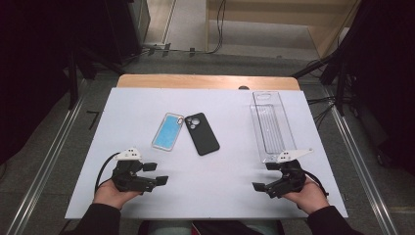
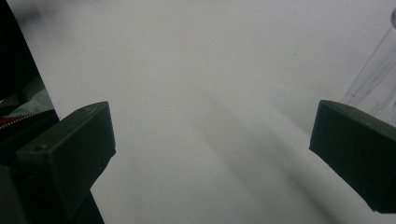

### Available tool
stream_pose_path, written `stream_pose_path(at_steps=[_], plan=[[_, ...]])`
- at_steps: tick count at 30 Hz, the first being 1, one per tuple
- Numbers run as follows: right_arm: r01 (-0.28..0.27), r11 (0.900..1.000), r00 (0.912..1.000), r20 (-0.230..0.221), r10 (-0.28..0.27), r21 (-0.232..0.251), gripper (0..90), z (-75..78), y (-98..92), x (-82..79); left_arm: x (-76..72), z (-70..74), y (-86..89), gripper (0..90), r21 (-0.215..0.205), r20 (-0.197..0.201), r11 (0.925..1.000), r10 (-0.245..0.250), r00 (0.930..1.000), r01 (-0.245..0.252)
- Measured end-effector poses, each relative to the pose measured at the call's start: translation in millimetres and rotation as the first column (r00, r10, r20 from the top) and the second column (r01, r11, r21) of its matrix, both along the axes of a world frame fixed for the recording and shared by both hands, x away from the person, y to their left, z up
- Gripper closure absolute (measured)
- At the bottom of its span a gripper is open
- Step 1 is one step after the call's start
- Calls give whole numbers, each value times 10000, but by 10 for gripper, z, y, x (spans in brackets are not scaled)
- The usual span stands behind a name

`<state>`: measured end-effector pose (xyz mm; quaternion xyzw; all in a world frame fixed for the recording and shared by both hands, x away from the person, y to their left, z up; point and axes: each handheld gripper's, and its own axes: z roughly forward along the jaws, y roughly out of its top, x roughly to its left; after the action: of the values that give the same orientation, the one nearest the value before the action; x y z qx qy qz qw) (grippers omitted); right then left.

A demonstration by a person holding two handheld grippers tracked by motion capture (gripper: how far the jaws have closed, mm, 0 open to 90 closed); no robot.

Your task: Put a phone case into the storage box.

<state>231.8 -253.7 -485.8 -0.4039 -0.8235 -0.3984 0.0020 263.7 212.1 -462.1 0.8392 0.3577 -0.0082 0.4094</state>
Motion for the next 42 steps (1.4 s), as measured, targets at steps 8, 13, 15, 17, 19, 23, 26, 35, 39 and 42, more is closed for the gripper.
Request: stream_pose_path(at_steps=[8,13,15,17,19,23,26,35,39,42], plan=[[75,9998,10000,-30,-75,193,0,9,-33,-1,29,7,15,28,-13,-234,9989,472,9986,-472],[56,9999,10000,20,-56,127,0,8,-26,-6,33,7,21,4,15,-216,9986,527,9984,-527],[68,9999,10000,42,-69,112,0,7,-31,-3,25,14,11,13,50,-176,9990,442,9989,-441],[84,9999,9999,53,-85,128,0,7,-32,-2,24,21,10,24,42,-162,9991,429,9989,-429],[88,9999,10000,26,-88,91,0,6,-29,-3,18,27,11,51,74,-60,9989,460,9989,-459],[34,9998,10000,69,-35,177,0,11,-27,-8,25,36,3,137,329,-67,9951,933,9956,-930],[22,9999,9999,128,-24,163,0,15,-24,-9,26,39,18,138,368,-81,9959,835,9965,-832],[36,9999,10000,92,-38,166,0,15,-24,-9,48,101,23,138,389,-39,9889,1438,9896,-1436],[45,9997,9999,104,-47,239,0,22,-21,-13,63,126,34,138,388,38,9852,1671,9859,-1671],[112,9998,9999,57,-113,158,0,9,-33,-4,119,138,19,138,419,-40,9799,1954,9807,-1950]])
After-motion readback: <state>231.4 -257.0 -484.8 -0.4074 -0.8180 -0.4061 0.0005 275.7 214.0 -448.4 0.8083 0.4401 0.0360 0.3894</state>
